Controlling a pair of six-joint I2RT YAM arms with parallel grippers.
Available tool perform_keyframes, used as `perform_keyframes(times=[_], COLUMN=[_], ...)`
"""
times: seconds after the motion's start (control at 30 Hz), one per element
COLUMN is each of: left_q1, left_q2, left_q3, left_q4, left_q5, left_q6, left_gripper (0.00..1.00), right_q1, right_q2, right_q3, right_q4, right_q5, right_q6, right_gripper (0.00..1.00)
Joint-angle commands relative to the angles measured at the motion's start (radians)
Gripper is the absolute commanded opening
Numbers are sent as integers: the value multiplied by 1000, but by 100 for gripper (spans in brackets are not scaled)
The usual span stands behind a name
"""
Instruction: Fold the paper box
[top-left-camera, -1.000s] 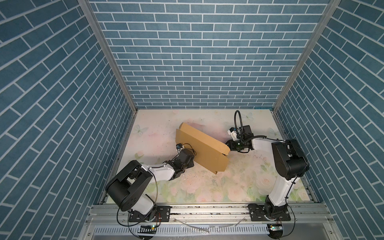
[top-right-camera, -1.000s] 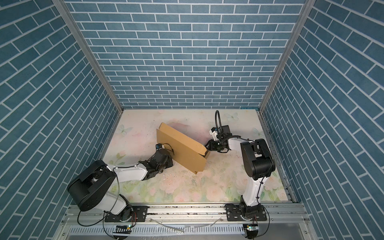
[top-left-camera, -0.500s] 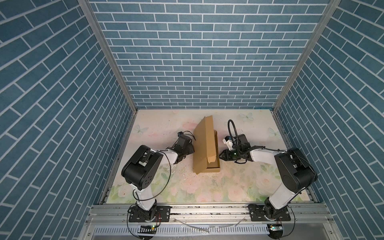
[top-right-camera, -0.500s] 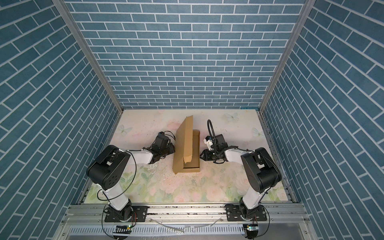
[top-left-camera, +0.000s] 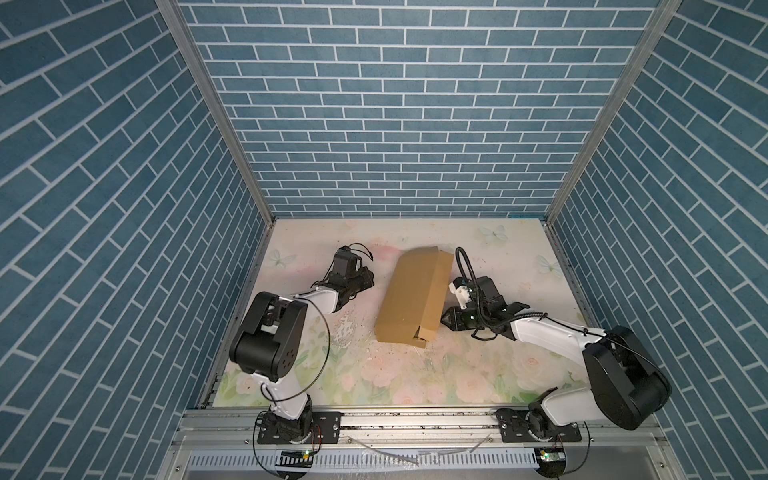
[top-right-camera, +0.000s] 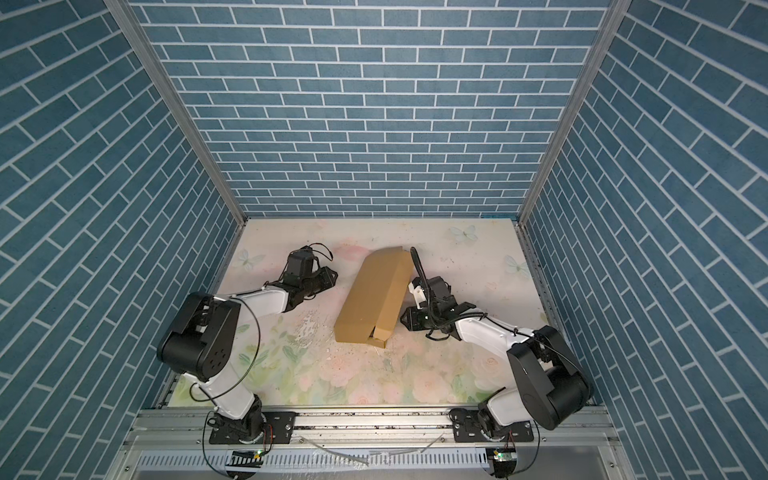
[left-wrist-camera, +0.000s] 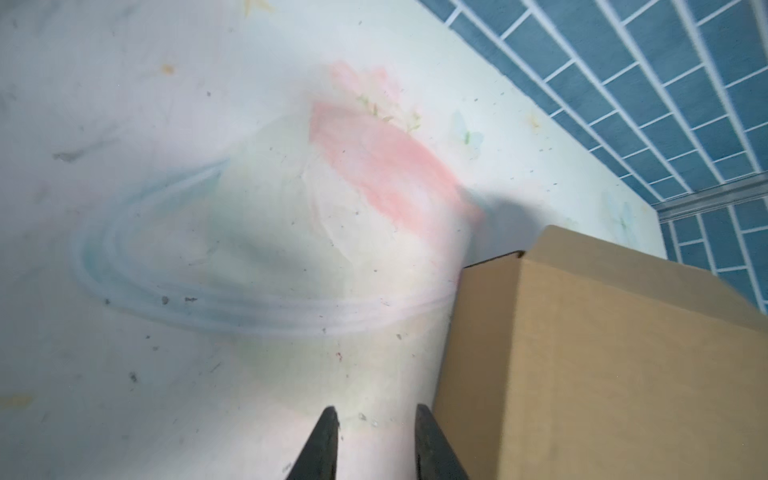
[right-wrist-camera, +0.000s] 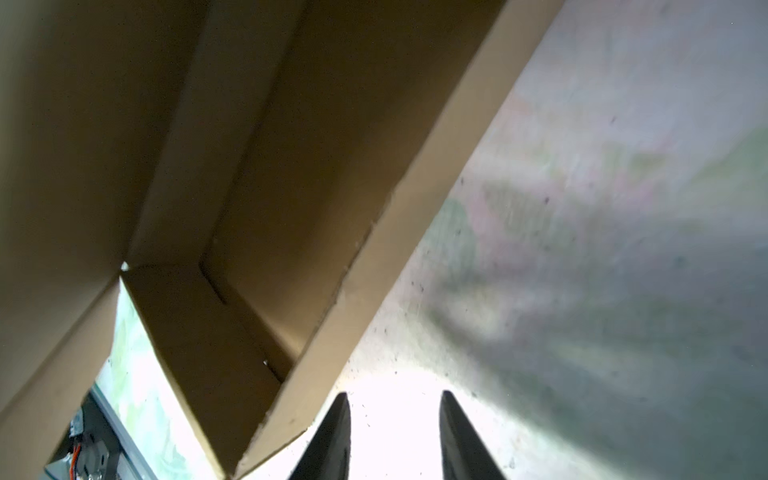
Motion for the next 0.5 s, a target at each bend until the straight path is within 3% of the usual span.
perform_keyframes(times=[0.0, 0.2, 0.47], left_q1=[0, -40, -183], left_q2=[-107, -289, -539], left_q3=[-45, -100, -158], left_q4=[-86, -252, -462], left_q5=[29, -10, -145], left_q6=[41, 95, 156], left_gripper=[34, 39, 49], right_q1=[-2, -2, 0], right_q2=[-26, -27, -34], right_q3=[76, 148, 250], right_q4=[-100, -124, -151], right_q5=[52, 12, -45], right_q6=[-59, -72, -76], right_gripper=[37, 38, 38])
